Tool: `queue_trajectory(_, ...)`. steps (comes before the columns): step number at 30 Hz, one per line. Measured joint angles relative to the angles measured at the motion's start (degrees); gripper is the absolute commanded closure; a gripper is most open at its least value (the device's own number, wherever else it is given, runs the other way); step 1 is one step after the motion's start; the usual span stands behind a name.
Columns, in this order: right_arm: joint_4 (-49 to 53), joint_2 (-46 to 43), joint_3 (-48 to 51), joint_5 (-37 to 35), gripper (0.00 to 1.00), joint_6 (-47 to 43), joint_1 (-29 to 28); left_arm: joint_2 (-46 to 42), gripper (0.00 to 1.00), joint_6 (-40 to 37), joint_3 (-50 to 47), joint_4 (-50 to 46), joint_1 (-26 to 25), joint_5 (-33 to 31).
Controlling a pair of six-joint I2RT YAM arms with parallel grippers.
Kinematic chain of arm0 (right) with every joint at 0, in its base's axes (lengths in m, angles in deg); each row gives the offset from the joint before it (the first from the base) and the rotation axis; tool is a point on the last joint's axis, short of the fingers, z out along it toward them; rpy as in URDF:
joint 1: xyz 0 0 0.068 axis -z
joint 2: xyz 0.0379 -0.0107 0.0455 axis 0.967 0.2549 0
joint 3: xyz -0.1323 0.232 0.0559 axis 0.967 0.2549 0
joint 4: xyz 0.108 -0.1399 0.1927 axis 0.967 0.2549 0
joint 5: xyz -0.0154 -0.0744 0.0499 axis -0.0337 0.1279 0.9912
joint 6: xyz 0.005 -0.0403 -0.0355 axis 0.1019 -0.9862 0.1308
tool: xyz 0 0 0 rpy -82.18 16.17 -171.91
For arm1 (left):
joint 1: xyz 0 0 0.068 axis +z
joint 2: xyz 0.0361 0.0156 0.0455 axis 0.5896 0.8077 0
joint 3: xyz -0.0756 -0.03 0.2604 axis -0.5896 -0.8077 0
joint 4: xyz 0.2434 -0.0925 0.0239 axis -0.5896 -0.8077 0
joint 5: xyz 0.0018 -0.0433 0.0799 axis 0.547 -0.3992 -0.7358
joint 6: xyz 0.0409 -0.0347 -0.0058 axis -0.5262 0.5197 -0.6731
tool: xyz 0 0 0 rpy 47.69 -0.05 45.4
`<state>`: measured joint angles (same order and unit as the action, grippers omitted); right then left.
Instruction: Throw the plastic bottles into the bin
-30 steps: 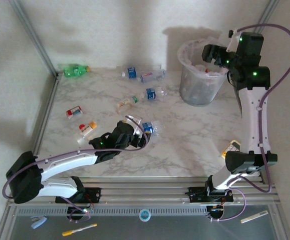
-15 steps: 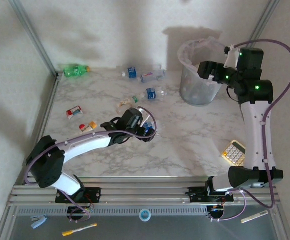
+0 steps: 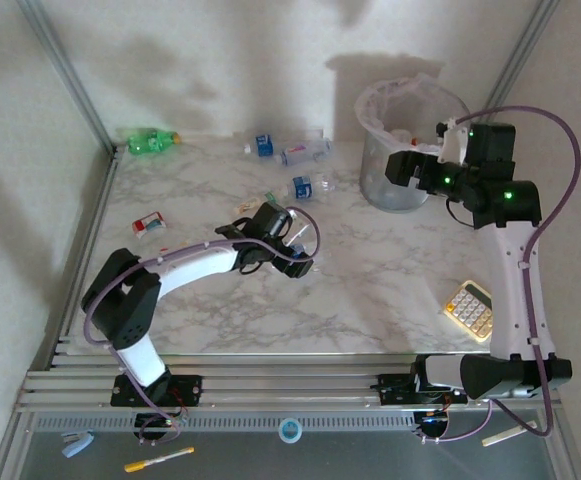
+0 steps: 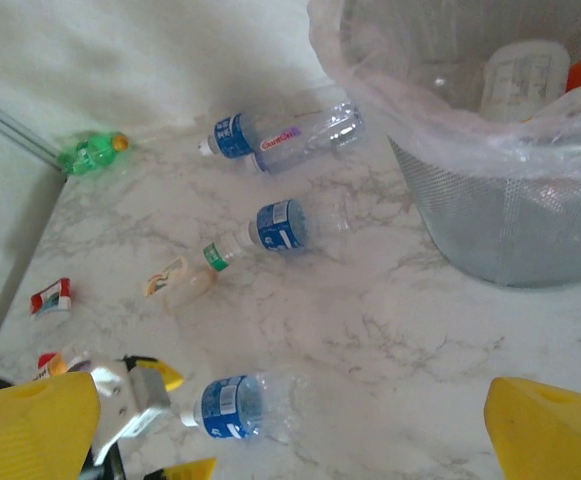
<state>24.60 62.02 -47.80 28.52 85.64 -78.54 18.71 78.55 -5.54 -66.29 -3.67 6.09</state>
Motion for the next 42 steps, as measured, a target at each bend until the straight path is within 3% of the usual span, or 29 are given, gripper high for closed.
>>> queue_trajectory(11,1.3,-1.1,2.7,1.4,0.01,-0.1,-0.6,8.4,0.11,-4.0,5.0,-4.0,0.3,2.4)
queue_trajectory(20,1.2,-2.2,7.1,3.0,0.01,-0.2,-0.8,9.2,0.43,-4.3,5.0,-3.8,0.3,3.3)
queue_trajectory(25,0.3,-2.4,9.3,3.6,0.01,-0.2,-0.8,8.8,0.53,-3.9,3.8,-1.6,0.3,3.7)
queue_trajectory(32,-0.8,-2.6,12.5,4.6,0.01,0.0,-0.8,5.2,0.54,-2.6,-0.3,0.9,0.3,4.7)
queue_trajectory(42,-3.7,-2.8,16.5,7.2,0.01,1.7,-0.8,-6.3,0.57,0.3,-5.2,7.5,-0.4,4.3)
